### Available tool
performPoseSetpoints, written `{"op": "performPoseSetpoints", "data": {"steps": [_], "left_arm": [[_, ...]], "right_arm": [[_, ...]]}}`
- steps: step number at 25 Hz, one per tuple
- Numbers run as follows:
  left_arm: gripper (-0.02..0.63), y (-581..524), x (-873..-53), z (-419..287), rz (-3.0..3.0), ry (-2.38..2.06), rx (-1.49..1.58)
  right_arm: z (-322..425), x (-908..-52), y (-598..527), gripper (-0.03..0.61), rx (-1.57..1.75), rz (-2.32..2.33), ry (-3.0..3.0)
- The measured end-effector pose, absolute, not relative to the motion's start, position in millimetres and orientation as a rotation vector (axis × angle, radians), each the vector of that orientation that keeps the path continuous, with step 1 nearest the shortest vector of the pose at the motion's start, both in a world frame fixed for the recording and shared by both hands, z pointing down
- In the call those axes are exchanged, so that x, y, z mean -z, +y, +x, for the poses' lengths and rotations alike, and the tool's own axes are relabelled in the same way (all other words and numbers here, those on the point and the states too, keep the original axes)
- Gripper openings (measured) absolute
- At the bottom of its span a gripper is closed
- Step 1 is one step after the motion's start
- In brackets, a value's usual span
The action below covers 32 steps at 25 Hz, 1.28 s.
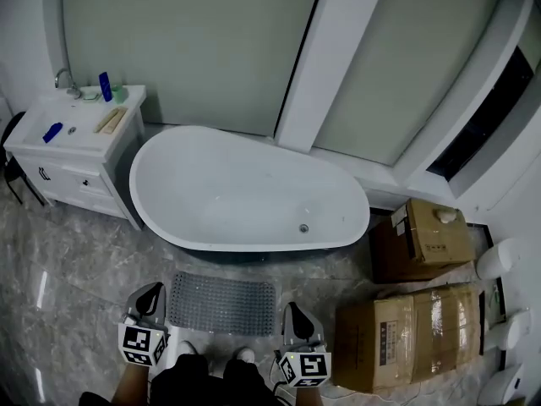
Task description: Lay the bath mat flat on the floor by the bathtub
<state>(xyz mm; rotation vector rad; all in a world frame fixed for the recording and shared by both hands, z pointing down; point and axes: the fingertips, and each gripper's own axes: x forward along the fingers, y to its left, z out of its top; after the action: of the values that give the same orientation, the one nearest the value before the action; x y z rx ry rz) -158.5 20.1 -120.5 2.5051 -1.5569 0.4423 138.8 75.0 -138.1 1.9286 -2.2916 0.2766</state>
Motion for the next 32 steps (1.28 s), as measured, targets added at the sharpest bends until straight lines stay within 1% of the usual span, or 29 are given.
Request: {"op": "performPoseSetpoints", "data": {"steps": [5, 11, 15, 19, 32], "left_arm": [[0.002, 16.7, 141.3, -156.2, 2.543, -1.55, -0.384], [0.002, 17.4, 153.2, -156.8, 2.576, -1.557, -0.421], [0.002, 12.2, 160.7, -159.3, 2.573, -1.581, -0.424], [0.002, 9.8, 170.1, -162.0, 2.605, -1.572, -0.405], [0.002, 5.7, 179.5, -196.9, 2.618, -1.558, -0.401]], "right_arm": [[133.5, 153.0, 68.4, 0.023, -0.22, 1.911, -2.308], [128.3, 173.0, 66.8, 0.023, -0.199, 1.959, -2.328], [114.1, 182.9, 60.5, 0.023, -0.22, 1.983, -2.373], [95.0, 192.5, 52.2, 0.023, -0.173, 1.934, -2.406], [55.9, 199.6, 50.0, 0.023, -0.114, 1.928, -2.353]]}}
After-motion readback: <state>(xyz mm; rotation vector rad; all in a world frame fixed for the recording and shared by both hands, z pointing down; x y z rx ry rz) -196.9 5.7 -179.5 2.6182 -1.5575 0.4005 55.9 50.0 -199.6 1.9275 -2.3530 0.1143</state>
